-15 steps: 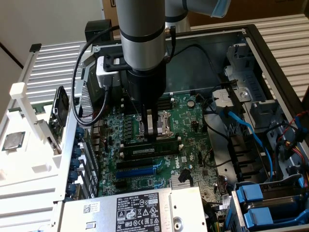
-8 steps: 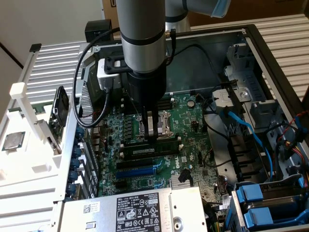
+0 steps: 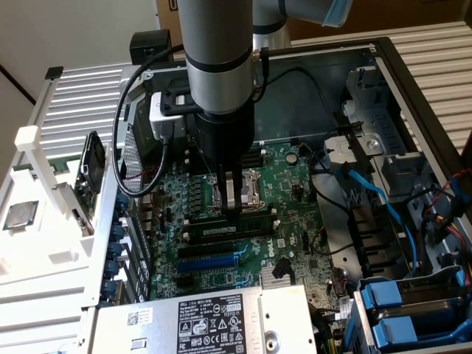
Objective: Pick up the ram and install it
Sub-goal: 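Press down the ram until it locks into place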
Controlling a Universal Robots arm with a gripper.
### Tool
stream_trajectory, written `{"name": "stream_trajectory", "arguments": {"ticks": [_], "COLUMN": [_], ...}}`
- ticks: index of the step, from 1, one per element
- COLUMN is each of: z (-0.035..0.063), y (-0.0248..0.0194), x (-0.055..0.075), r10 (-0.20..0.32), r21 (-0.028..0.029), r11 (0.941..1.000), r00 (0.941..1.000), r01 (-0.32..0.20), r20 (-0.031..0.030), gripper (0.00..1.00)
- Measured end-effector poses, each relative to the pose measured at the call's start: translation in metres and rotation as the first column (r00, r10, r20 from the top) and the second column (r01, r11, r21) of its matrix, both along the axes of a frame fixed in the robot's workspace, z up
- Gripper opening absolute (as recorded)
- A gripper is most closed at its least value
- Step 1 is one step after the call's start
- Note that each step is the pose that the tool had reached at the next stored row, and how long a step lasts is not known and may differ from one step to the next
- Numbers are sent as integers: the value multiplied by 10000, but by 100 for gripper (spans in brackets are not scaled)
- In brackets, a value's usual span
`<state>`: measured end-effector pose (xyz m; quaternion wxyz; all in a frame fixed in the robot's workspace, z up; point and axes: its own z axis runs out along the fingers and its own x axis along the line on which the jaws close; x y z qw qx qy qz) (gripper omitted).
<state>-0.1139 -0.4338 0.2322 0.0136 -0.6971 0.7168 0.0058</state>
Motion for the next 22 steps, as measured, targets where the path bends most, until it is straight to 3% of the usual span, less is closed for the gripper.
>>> {"name": "stream_trajectory", "arguments": {"ticks": [14,16,22], "z": [-48,-27,103], "y": [0,3,0], "x": [0,2,0], "r10": [-1,-1,0], "r21": [-4,13,-5], "r11": [10000,10000,10000], "r00": [10000,10000,10000], "r01": [1,1,0], "r20": [21,37,21], "gripper": [11,11,11]}}
